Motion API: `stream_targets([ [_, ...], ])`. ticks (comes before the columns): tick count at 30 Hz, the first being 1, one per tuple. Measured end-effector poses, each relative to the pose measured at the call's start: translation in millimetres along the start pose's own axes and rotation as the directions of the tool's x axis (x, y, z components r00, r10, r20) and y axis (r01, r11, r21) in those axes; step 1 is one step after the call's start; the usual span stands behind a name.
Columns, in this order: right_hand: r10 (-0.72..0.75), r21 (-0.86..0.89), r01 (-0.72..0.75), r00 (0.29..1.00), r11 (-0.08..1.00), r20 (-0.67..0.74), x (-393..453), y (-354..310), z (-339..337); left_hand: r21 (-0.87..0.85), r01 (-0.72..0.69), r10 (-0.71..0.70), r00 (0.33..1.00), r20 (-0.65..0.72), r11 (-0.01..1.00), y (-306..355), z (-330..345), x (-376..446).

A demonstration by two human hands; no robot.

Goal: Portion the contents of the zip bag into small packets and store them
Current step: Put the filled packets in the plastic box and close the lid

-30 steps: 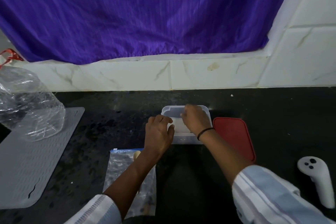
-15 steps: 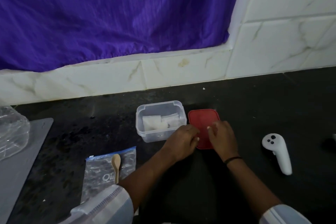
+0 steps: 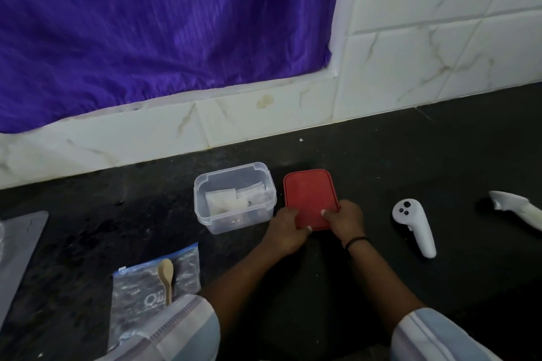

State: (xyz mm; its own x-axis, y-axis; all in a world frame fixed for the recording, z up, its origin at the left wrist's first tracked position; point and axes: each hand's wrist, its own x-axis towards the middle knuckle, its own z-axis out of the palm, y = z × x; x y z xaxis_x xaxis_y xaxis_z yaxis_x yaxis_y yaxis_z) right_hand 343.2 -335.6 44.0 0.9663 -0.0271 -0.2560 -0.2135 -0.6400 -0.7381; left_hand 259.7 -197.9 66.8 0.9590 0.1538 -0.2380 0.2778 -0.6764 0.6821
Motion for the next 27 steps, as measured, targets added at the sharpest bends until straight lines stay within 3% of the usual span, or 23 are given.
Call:
stream_targets([
  [2, 0.056, 0.391, -0.075, 0.997, 0.917, 0.061, -5.5, -6.2, -5.7, -0.215, 0.034, -0.032, 0.999, 0.013, 0.976, 2.3, -5.6, -4.5],
  [4, -0.024, 0.484, 0.011, 1.000, 0.875, 0.020, -14.3, -19.6, -12.3, -0.418, 0.068, -0.061, 0.998, 0.029, 0.906, 6.3, -10.8, -5.4],
  [6, -0.229, 0.324, 0.264, 0.963, 0.909, -0.141, -26.9, -38.5, -17.8, -0.541, 0.066, -0.095, 0.995, -0.026, 0.838, 12.6, -19.1, -4.0],
  [8, -0.489, 0.106, 0.531, 0.828, 0.840, -0.276, -41.9, -56.9, -21.2, -0.733, 0.018, -0.110, 0.991, -0.077, 0.680, 22.4, -32.5, -2.9],
  [10, -0.691, -0.013, 0.719, 0.662, 0.695, -0.289, -55.3, -71.5, -17.8, -0.882, -0.052, -0.137, 0.982, -0.131, 0.467, 31.3, -55.1, -5.5],
  [13, -0.837, -0.110, 0.844, 0.490, 0.525, -0.243, -62.7, -84.2, -2.2, -0.959, -0.175, -0.281, 0.930, -0.235, 0.223, 27.3, -91.6, -12.0],
  [15, -0.892, -0.184, 0.881, 0.397, 0.437, -0.215, -59.4, -88.9, 11.2, -0.955, -0.240, -0.407, 0.866, -0.292, 0.176, 12.0, -110.5, -19.0],
  [17, -0.941, -0.284, 0.899, 0.299, 0.333, -0.156, -51.7, -89.9, 25.0, -0.932, -0.265, -0.502, 0.787, -0.358, 0.249, -10.3, -122.4, -25.9],
  [20, -0.982, -0.326, 0.928, 0.186, 0.183, -0.023, -42.9, -84.8, 44.5, -0.830, -0.156, -0.518, 0.715, -0.469, 0.535, -49.2, -131.0, -33.8],
  [23, -0.987, -0.324, 0.942, 0.122, 0.081, 0.108, -39.4, -83.4, 55.7, -0.594, 0.018, -0.445, 0.681, -0.581, 0.804, -78.6, -130.9, -40.2],
  [27, -0.966, -0.319, 0.948, 0.091, 0.009, 0.243, -29.3, -81.0, 63.7, -0.378, 0.098, -0.340, 0.679, -0.651, 0.921, -98.9, -122.4, -43.6],
])
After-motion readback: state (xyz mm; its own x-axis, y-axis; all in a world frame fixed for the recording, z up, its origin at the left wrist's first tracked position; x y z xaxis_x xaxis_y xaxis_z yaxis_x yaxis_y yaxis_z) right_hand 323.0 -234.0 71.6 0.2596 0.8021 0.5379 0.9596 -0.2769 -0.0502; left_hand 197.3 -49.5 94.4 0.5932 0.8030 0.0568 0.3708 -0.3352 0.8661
